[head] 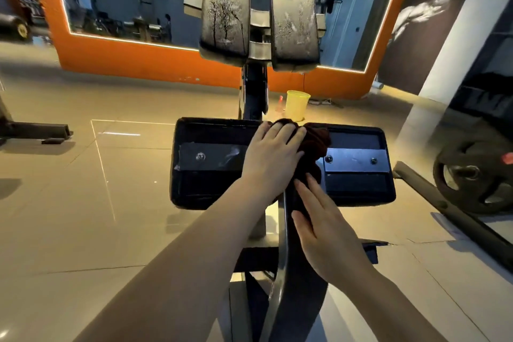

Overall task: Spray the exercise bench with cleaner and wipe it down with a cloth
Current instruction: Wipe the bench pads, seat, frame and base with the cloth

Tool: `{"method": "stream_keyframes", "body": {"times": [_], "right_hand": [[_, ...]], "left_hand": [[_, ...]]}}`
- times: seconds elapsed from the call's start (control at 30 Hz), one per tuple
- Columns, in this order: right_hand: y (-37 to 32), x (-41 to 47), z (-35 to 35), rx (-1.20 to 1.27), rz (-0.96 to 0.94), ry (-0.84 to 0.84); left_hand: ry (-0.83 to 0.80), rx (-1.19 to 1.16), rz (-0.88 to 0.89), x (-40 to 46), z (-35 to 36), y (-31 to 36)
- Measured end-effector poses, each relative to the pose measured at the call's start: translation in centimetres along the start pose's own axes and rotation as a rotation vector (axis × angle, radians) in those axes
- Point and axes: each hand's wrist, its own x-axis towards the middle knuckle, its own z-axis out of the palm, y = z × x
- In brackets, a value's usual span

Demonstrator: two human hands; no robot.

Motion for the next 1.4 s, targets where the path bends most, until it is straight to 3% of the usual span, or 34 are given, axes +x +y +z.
{"method": "stream_keyframes", "body": {"times": [0.27,0.5,0.6,0.73,0.97,1.03,1.13,1.2,1.3,1.4], "right_hand": [[-2.8,0.6,-0.7,0.036,0.189,-0.002],[-4.8,-0.5,-2.8,-0.083,0.282,-0.077],[-5.7,-1.8,-4.0,-0.118,0.351,0.007],[-7.5,-2.2,-2.6,0.012,0.426,0.063],[-10.1,5.7,-2.4,0.298,0.595,0.325],[-11.2,6.8,-1.4,0.378,0.6,0.379],[-13.0,6.4,-0.1,0.553,0.561,0.519],[-14.1,5.5,-0.3,0.454,0.455,0.55],[-15.7,3.3,-1.6,0.159,0.249,0.412],[-17.2,1.3,-2.2,0.043,0.192,0.295]], "left_hand": [[-0.146,-0.083,0.092,1.8,-0.1,-2.2],[-0.133,-0.179,0.103,0.8,0.5,-1.9],[-0.12,-0.159,0.098,1.0,0.2,-1.7],[-0.085,-0.19,0.134,2.1,-0.2,-2.2],[0.103,-0.43,0.123,0.0,0.5,-5.4],[0.075,-0.526,0.117,-1.4,-0.6,-6.7],[-0.1,-0.731,0.08,-3.5,-3.4,-8.2],[-0.231,-0.933,0.065,-5.0,-4.8,-9.5],[-0.273,-1.213,0.072,-6.5,-6.7,-12.7],[-0.327,-1.257,0.212,-6.7,-7.2,-16.4]]}}
